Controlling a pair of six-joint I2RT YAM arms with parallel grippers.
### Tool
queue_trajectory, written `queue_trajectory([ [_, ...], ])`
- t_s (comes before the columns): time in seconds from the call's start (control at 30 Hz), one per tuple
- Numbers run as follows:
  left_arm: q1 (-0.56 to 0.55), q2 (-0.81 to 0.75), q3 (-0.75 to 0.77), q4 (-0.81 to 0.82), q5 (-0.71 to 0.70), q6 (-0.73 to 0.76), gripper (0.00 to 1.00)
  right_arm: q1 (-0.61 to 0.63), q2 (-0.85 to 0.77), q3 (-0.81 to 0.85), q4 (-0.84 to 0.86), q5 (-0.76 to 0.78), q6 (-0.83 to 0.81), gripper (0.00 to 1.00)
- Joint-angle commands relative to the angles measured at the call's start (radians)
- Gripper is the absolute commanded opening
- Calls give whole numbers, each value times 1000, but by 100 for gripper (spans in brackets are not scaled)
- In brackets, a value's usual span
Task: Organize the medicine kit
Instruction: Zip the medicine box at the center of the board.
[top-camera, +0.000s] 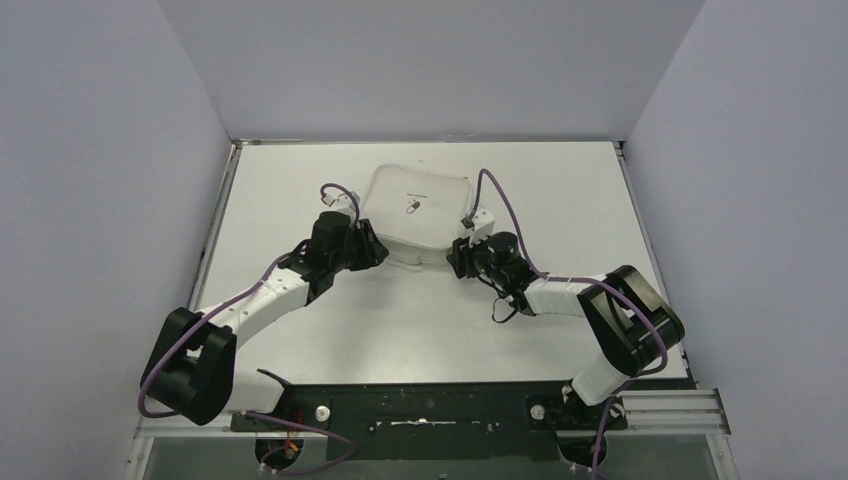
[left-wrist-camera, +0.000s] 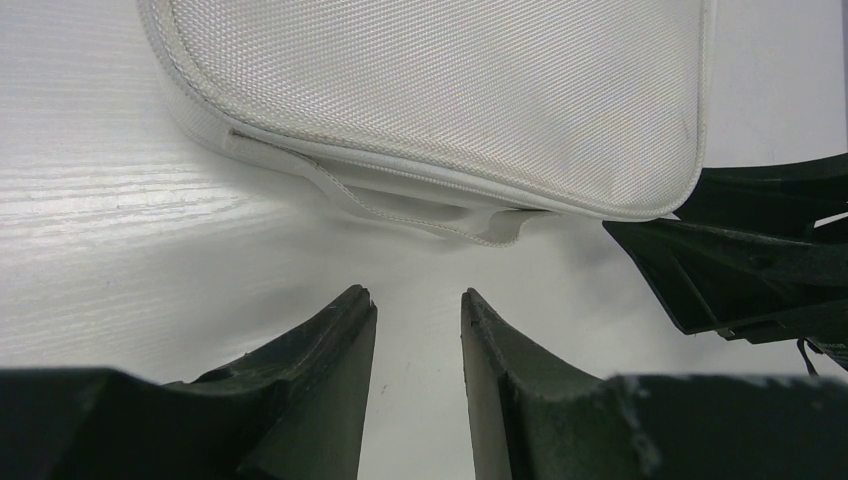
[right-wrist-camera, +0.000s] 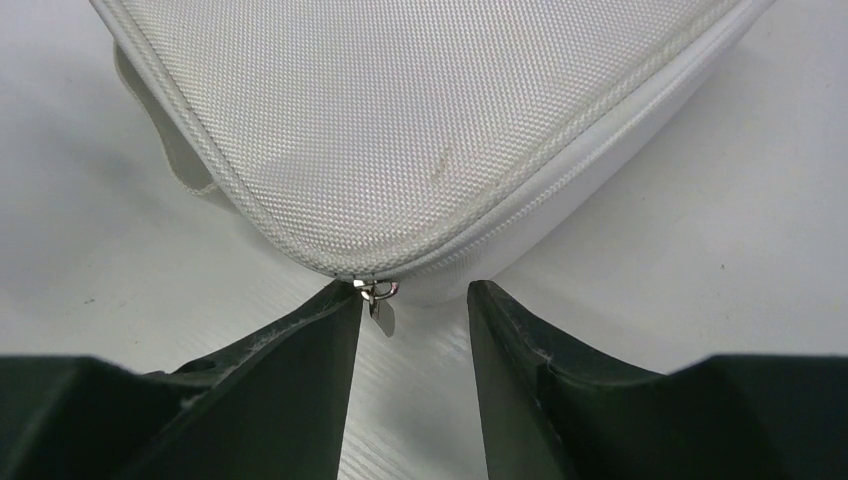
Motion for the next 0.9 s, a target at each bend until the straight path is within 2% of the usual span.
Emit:
queue_trajectory([
  [0.0,-3,-25,44,2,-3,-1,35,0,19,43,119,-32,-19,44],
  [0.13,-3,-27,40,5,-6,-4,35,0,37,47,136,-42,-13,39],
  [0.4,-3,-26,50,-1,-10,5,35,9,38,35,154,-56,-12,0],
  [0.57,-3,-38,66,-8,-7,8,37,20,18,17,159,-74,-7,0],
  [0.87,-20,-59,41,41,47,-64,52,167,-30,-4,151,-16,19,0],
])
